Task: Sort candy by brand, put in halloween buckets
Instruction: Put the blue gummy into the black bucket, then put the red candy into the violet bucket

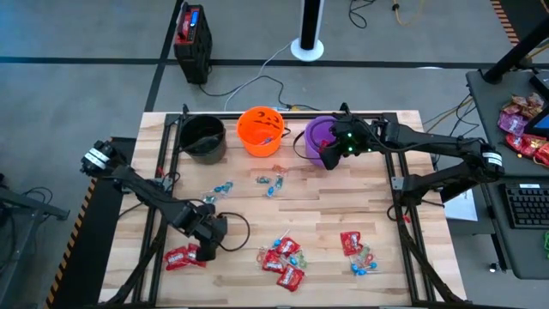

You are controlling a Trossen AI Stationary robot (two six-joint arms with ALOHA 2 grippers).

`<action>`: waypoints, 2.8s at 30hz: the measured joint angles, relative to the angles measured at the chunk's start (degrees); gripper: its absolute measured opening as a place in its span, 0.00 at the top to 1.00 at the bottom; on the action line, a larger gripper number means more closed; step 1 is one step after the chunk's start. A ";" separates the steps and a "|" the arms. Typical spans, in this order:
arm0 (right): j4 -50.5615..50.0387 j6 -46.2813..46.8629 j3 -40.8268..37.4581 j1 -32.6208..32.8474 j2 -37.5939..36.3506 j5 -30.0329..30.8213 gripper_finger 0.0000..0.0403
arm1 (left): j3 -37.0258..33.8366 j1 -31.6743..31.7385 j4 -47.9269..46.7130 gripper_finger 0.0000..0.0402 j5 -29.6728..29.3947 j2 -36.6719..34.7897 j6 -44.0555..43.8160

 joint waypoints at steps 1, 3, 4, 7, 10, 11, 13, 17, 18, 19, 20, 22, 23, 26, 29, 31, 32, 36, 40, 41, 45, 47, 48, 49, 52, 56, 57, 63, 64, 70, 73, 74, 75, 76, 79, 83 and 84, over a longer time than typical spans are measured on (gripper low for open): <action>0.11 -0.21 0.00 0.00 0.00 0.00 0.50 | 1.55 0.00 -1.90 0.99 -0.55 -0.06 0.30; 0.32 -1.03 0.00 -0.02 0.00 0.00 0.50 | 5.42 0.13 -6.01 0.99 -2.65 -0.19 1.02; 0.59 -1.49 0.00 -0.02 0.00 0.02 0.50 | 7.65 0.38 -8.43 0.99 -4.26 -0.23 1.20; 2.28 -3.00 0.00 -0.15 0.00 0.04 0.50 | 14.24 1.98 -16.59 1.00 -10.41 -0.46 1.51; 3.56 -4.27 0.00 -0.15 0.00 0.04 0.50 | 20.82 4.94 -24.87 1.00 -15.88 -0.72 1.65; 3.76 -4.76 0.00 -0.15 0.00 0.05 0.50 | 22.80 6.43 -27.27 1.00 -17.38 -0.82 1.65; 4.19 -5.67 0.00 -0.15 0.00 0.04 0.50 | 27.15 10.36 -32.02 1.00 -19.61 -1.14 2.49; 4.43 -6.23 0.00 -0.15 0.00 0.02 0.50 | 36.38 20.18 -34.75 1.00 -22.64 -3.79 11.13; 4.43 -6.31 0.00 -0.15 0.00 -0.12 0.50 | 38.53 23.38 -34.98 1.00 -23.46 -4.76 13.22; 4.43 -6.45 0.00 -0.15 0.00 -0.38 0.50 | 40.58 26.65 -35.32 1.00 -24.40 -5.71 15.08; 4.43 -6.64 0.00 -0.15 0.00 -0.63 0.50 | 42.39 30.23 -35.87 1.00 -24.82 -6.63 17.03; 4.43 -6.67 0.00 -0.15 0.00 -0.63 0.50 | 45.63 38.47 -38.36 1.00 -24.32 -8.48 20.60; 4.41 -6.67 0.00 -0.15 0.00 -0.63 0.50 | 47.03 43.03 -39.30 1.00 -23.59 -9.24 21.86; 4.42 -6.67 0.00 -0.15 0.00 -0.64 0.50 | 50.03 57.42 -40.39 1.00 -19.57 -10.29 25.89; 4.41 -6.59 0.00 -0.15 0.00 -0.68 0.50 | 50.55 69.94 -40.31 1.00 -11.08 -9.93 30.84; 4.41 -6.10 0.00 -0.15 0.00 -0.70 0.50 | 49.79 76.18 -40.81 1.00 -7.43 -9.03 34.50; 4.39 -6.10 0.00 -0.15 0.00 -0.74 0.50 | 49.15 78.65 -41.61 1.00 -6.24 -8.25 36.32; 4.30 -5.66 0.00 -0.15 0.00 -1.07 0.50 | 46.19 83.25 -42.76 1.00 -1.70 -5.16 41.18; 3.89 -5.19 0.00 -0.15 0.00 -1.14 0.50 | 42.36 83.19 -42.74 1.00 -1.65 -2.93 43.20; 3.89 -5.14 0.00 -0.15 0.00 -1.14 0.50 | 41.59 83.23 -42.67 0.99 -1.71 -2.59 43.52; 3.91 -4.15 0.00 -0.15 0.00 -1.45 0.50 | 38.85 83.29 -42.88 0.93 -1.91 -1.69 43.89; 3.93 -3.54 0.00 -0.15 0.00 -2.32 0.50 | 37.79 83.25 -42.71 0.89 -1.91 -1.68 44.45; 3.93 -3.16 0.00 -0.15 0.00 -2.57 0.50 | 37.31 83.21 -42.56 0.88 -1.91 -1.70 44.69; 3.93 -3.06 0.00 -0.13 0.00 -2.66 0.50 | 36.94 83.23 -42.35 0.87 -1.97 -1.70 44.73; 3.93 -2.58 0.00 -0.09 0.00 -4.12 0.50 | 36.63 83.24 -41.53 0.83 -2.21 -1.70 44.94; 3.93 -1.28 0.00 -0.09 -0.03 -5.94 0.50 | 37.52 83.23 -39.34 0.81 -2.37 -1.74 46.10; 3.93 -0.79 0.00 -0.11 -0.04 -6.64 0.50 | 37.90 83.23 -38.84 0.81 -2.37 -1.74 46.24; 3.86 4.90 0.00 1.08 -0.09 -12.73 0.50 | 40.17 83.22 -38.30 0.80 -2.95 -1.99 46.68; 3.52 6.87 0.00 1.75 -0.13 -14.84 0.50 | 40.77 83.15 -38.36 0.80 -2.71 -2.37 46.65; -5.58 26.03 0.00 10.57 -0.31 -26.36 0.50 | 44.07 79.67 -35.68 0.80 0.54 -8.13 42.15; -11.74 36.84 0.04 18.67 0.02 -27.21 0.50 | 44.28 75.06 -30.55 0.80 1.15 -13.20 38.95; -14.32 41.08 0.04 21.51 0.37 -27.14 0.50 | 44.25 73.14 -28.75 0.80 1.19 -14.87 37.92; -16.83 44.97 0.04 24.33 0.97 -26.82 0.50 | 44.25 71.16 -27.12 0.80 1.19 -16.42 37.05; -18.92 48.31 0.04 26.82 1.84 -26.08 0.50 | 44.25 69.02 -25.40 0.80 1.19 -17.83 35.75; -23.34 54.59 0.01 32.97 5.06 -22.96 0.50 | 44.23 62.76 -20.22 0.80 0.52 -21.18 32.11; -22.98 57.63 -0.59 36.34 10.19 -21.35 0.50 | 44.22 55.58 -14.03 0.80 -0.91 -23.33 30.93; -22.79 57.75 -1.18 36.71 11.56 -21.18 0.50 | 44.21 54.20 -12.59 0.80 -0.99 -23.51 30.99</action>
